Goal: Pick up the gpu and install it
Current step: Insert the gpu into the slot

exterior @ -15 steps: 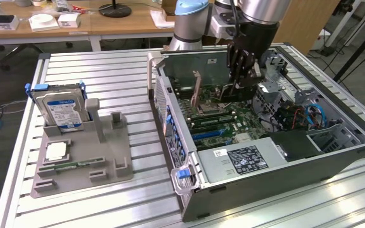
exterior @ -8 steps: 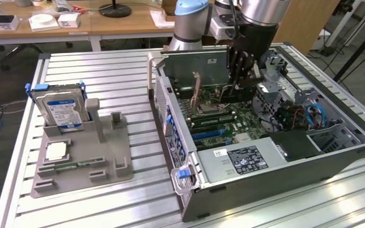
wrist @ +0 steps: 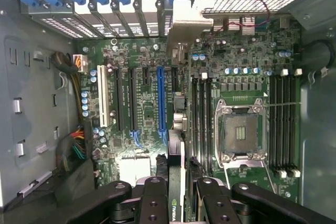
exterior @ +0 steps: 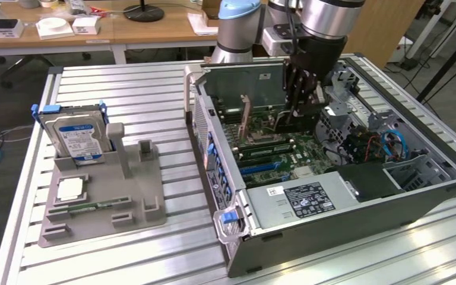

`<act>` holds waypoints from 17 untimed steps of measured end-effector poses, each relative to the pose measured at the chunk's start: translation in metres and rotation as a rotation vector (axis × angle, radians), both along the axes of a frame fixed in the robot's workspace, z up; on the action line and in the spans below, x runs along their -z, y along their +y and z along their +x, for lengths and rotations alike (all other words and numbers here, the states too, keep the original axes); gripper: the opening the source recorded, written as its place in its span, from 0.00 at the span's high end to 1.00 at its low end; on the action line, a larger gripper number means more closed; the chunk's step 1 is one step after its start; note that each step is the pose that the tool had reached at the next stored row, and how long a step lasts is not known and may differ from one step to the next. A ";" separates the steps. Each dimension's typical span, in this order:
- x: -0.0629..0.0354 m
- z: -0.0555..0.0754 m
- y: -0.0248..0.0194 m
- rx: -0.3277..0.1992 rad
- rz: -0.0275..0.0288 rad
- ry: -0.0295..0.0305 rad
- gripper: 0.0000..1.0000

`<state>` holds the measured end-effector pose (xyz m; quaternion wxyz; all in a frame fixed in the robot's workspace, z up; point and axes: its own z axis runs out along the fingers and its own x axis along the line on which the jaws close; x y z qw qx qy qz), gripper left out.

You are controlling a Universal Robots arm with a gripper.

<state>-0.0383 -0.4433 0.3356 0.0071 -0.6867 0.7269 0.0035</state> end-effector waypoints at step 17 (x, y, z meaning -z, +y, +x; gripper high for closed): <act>0.0179 -0.006 -0.0079 0.000 0.0001 -0.0001 0.74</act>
